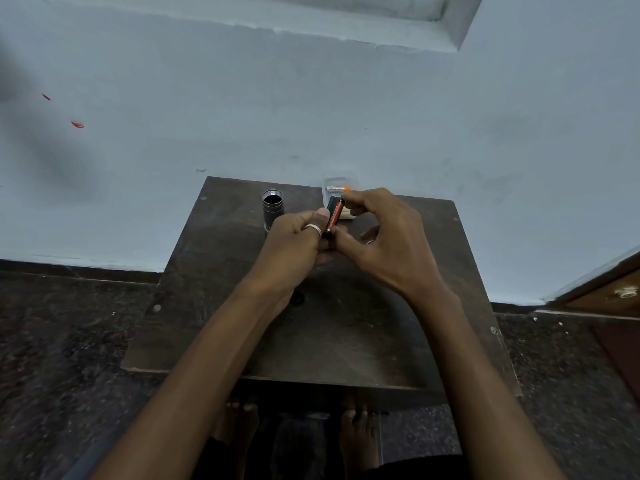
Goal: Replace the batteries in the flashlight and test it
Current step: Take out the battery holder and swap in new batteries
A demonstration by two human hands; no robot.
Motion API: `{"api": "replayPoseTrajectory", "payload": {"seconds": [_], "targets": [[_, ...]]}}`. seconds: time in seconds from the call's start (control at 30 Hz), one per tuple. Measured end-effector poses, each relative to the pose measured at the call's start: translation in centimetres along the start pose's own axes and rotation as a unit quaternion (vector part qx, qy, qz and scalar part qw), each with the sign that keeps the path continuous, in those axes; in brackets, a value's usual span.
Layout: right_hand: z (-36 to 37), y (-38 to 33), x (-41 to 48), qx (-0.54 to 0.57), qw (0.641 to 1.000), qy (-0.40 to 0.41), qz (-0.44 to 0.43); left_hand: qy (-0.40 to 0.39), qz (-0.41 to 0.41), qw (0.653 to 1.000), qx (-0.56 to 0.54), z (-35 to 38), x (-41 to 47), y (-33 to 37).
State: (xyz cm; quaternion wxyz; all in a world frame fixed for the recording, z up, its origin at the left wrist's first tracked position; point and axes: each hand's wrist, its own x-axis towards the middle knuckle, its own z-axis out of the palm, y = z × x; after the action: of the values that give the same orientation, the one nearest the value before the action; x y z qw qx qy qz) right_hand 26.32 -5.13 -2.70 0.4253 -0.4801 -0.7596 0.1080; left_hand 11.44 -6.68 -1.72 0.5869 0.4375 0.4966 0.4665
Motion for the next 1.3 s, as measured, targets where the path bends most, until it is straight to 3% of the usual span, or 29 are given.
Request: {"api": "replayPoseTrajectory", "payload": {"seconds": [0.37,0.63,1.03,1.17,1.3], "targets": [[0.0,-0.8,-0.4,-0.121,0.992,-0.038,-0.025,0.021,-0.004,0.999,0.035,-0.1,-0.1,-0.3],[-0.1,-1.2,-0.5,-0.144,0.989,-0.041,-0.017,0.008,-0.003,0.999,0.044,-0.2,-0.1,-0.3],[-0.1,-0.8,-0.3,-0.047,0.998,-0.042,0.013,0.002,-0.013,0.999,0.049,-0.3,0.3,-0.7],[0.0,-1.3,-0.1,0.013,0.999,-0.019,0.047,-0.012,-0.032,0.999,0.007,-0.3,0.4,-0.7],[0.0,-1.2,0.0,0.014,0.999,-0.028,0.012,-0.012,-0.038,0.999,-0.036,-0.2,0.3,-0.5]]}}
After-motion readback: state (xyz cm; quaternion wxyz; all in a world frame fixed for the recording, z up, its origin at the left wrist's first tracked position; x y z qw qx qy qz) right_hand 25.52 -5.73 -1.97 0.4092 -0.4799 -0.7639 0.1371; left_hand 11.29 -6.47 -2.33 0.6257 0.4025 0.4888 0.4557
